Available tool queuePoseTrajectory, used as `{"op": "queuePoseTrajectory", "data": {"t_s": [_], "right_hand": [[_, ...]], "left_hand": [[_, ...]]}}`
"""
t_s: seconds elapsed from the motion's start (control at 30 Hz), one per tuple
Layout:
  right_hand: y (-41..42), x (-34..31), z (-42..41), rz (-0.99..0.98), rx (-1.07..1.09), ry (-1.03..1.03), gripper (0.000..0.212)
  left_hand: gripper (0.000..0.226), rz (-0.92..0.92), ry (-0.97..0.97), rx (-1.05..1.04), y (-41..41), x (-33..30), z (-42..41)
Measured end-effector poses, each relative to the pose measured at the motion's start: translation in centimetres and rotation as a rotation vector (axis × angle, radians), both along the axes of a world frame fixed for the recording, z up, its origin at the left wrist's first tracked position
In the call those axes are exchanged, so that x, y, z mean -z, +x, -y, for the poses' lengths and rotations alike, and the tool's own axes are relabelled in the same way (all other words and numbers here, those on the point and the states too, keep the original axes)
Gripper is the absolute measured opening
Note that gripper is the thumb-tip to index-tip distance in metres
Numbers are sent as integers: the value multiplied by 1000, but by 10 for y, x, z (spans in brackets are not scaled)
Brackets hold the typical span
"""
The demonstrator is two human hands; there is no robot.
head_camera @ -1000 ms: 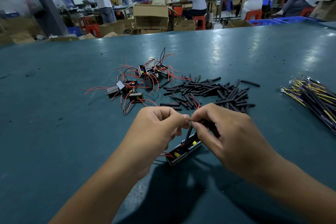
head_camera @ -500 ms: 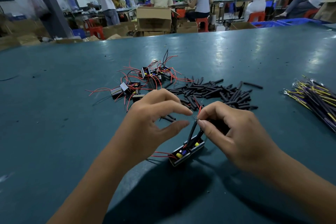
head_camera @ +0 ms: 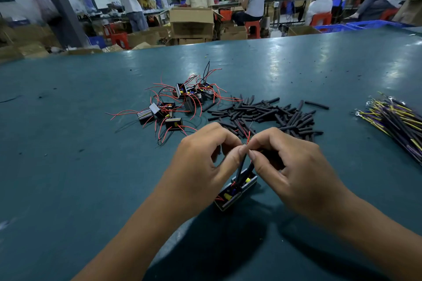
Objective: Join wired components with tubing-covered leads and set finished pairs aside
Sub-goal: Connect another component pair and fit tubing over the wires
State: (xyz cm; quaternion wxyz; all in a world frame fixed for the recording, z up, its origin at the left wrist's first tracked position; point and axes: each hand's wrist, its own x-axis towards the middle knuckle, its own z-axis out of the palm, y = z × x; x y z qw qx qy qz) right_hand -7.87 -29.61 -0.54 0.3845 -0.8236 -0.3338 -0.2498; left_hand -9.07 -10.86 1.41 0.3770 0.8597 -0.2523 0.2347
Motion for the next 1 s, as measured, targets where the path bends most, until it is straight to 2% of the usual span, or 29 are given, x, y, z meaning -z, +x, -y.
{"op": "queuePoseTrajectory", "data": {"t_s": [0.1,0.27,0.4,0.43,0.5,0.67,0.73,0.8,1.0], "right_hand": [[0,2,-2,44,30,-2,15],[-1,5,-4,79,49,-16,14],[-1,5,-5,93,36,-25,18],[-1,5,-5,91,29,-25,19],[-1,4,-4,80,23,-18,19],[1,4,-1,27,24,19,15],[1,4,0,10,16,28,12],[1,4,0,11,10,26,11],[0,3,1,18,-2,17,10]], "left_hand": [[19,-305,-253,18,-4,2,7],[33,-698,-574,57,-5,2,11],[31,-899,-758,130,-5,1,13],[31,-882,-736,120,-4,2,12],[26,-733,-577,62,-3,1,9],[6,-198,-221,31,2,-8,-9],[15,26,-12,29,3,-9,-15],[19,109,77,31,6,-5,-18],[19,228,170,34,12,3,-19]]}}
